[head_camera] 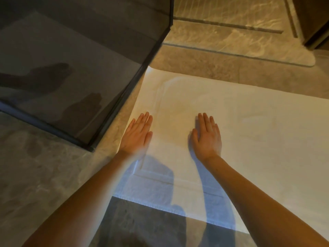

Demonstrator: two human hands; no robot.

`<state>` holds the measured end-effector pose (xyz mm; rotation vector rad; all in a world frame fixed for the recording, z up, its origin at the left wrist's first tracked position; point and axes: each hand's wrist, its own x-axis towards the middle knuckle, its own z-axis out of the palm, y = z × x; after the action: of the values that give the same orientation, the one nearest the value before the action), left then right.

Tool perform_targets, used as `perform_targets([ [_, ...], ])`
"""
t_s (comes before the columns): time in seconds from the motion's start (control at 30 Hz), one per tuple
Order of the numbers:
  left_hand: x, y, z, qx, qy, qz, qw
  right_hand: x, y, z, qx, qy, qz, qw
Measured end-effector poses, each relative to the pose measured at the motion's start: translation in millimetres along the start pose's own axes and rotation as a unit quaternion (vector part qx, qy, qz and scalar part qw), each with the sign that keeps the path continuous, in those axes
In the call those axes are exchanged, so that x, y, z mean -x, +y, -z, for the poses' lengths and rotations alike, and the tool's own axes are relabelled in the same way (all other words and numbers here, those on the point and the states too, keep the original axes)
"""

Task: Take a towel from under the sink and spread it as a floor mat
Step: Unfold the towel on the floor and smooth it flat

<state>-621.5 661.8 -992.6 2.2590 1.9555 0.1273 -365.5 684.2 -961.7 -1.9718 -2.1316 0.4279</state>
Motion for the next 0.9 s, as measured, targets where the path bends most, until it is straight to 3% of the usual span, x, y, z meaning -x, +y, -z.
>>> perform_targets([
  [0.13,2,-1,0,0.003,0.006,-0.005,1.000,-30,11,-4,0.060,-0.030,-0.007,0.998],
  [0.27,1,-3,1,0.027,0.046,0.103,0.993,-24,21,-14,0.050,-0.016,-0.023,0.998],
  [0.33,0,1,2,0.017,0.063,0.112,0.992,-24,20,-16,0.043,-0.006,-0.039,0.998],
  [0.5,-43,60,6,0.039,0.072,-0.070,0.994,-25,19,-18,0.042,0.000,-0.050,0.998],
  [0.63,-88,125,-3,0.039,0.005,-0.168,0.985,-26,20,-19,0.048,0.000,-0.049,0.998],
  [0.73,-107,126,-11,0.068,-0.038,-0.183,0.980,-26,21,-22,0.051,0.005,-0.044,0.998],
  [0.9,-105,72,-10,0.031,0.026,-0.128,0.991,-26,22,-21,0.042,0.008,-0.044,0.998],
])
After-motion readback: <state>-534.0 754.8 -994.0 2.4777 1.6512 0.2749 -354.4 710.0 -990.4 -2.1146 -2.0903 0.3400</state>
